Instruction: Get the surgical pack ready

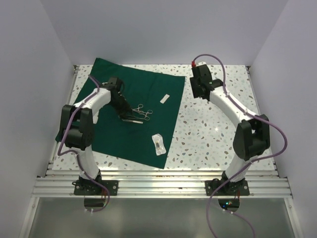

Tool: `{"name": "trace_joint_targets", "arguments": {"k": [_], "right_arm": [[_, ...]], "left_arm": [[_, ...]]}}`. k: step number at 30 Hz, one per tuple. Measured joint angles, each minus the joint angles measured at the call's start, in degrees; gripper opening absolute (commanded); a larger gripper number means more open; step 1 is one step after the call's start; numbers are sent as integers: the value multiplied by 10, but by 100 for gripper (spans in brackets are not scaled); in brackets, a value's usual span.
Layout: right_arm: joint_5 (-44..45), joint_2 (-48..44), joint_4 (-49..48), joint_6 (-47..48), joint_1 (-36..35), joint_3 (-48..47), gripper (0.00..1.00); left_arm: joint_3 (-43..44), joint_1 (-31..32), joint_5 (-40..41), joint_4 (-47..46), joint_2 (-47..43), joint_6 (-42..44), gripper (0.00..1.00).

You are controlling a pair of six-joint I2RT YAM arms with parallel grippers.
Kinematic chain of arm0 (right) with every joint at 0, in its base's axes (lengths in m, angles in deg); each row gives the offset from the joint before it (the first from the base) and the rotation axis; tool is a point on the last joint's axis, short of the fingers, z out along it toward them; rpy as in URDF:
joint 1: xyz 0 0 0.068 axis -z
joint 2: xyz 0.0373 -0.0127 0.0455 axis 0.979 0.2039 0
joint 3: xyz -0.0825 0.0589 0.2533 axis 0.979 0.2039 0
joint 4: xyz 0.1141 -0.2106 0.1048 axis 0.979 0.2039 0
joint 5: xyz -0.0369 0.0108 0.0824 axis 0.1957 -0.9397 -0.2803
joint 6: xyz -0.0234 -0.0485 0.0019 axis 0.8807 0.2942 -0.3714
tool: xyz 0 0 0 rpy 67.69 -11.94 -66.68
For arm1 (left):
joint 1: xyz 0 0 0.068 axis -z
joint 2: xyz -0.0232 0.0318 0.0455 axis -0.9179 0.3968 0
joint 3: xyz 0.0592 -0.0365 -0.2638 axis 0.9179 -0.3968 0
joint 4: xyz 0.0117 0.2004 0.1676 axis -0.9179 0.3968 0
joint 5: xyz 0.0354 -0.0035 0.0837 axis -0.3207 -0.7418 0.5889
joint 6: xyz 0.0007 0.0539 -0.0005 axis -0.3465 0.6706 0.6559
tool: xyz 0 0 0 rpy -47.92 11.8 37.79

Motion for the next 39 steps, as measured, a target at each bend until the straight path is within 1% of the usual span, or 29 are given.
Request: {"name": "trace_joint_targets", "arguments": {"k": [3,8,12,16,24,28,32,33,34,36,39], "right_arm": [[-25,-48,7,-21,-32,30,56],[-47,-97,11,-42,-38,73,56],[-58,-113,10,-48,-38,105,56],[-68,-125,10,-47,-38,130,57],[-68,-149,1,-39,-38,148,57],[-71,-151,-4,-37,-38,148,57],[-81,-151,-5,-36,-38,148,57],[-83,-151,-5,-36,-38,148,57],[-85,-151,-5,-36,-38,148,57],[-92,-151,-5,-36,-38,148,57],[-105,-151,-4,-37,-38,148,57]], "left_arm": [[0,2,-3,5,8,-38,38],[7,14,-9,8,31,-90,39],[37,26,-8,13,56,-120,42],[51,29,-8,12,59,-144,45],[52,34,-8,14,85,-176,45],[54,40,-15,16,100,-188,43],[62,42,-15,15,105,-192,33],[64,42,-15,15,108,-192,29],[67,42,-15,15,112,-192,22],[69,42,-15,15,116,-190,17],[69,42,-19,14,117,-189,3]]}}
